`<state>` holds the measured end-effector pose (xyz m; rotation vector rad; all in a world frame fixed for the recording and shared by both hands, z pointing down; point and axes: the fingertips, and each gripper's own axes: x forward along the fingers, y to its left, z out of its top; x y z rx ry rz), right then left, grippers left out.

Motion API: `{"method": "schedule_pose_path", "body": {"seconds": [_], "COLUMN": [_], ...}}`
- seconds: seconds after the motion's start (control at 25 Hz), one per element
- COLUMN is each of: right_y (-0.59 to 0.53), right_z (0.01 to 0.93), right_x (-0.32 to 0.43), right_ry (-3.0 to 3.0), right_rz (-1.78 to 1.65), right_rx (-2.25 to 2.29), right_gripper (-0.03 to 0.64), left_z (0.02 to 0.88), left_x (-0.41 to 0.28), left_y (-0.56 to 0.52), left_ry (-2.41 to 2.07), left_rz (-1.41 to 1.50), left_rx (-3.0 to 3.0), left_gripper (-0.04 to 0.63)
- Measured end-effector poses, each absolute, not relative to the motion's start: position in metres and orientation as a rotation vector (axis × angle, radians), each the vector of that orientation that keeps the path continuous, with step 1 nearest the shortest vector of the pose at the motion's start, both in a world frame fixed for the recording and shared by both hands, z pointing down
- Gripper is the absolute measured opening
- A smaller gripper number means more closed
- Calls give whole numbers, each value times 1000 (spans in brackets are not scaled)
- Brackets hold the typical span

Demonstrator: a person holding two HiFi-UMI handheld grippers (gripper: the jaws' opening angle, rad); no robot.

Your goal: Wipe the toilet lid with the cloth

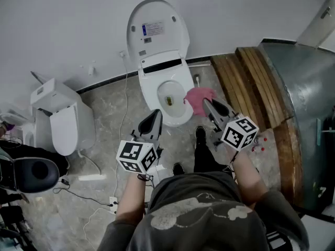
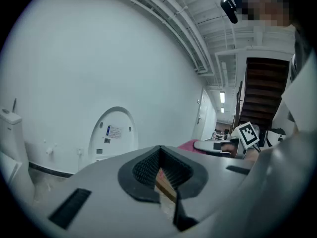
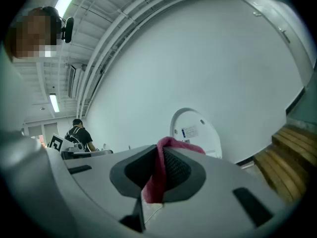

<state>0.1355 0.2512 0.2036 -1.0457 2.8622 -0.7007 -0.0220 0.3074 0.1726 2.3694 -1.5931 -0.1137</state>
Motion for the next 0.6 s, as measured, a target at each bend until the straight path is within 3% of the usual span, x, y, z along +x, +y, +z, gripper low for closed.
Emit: {"method": "schedule_pose_path", "body": {"seconds": [0.6], "right_y": [120], "right_z": [211], "right_x": [122], "right_ry": [2907], "right_rz": [-754], "right_rx": [-868], "right_gripper": [40], "left_z": [181], "left_x": [-23], "left_y": [193], "left_ry": [-1715], "left_rz": [-76], "left_rx": [2257], "left_gripper": [8]}}
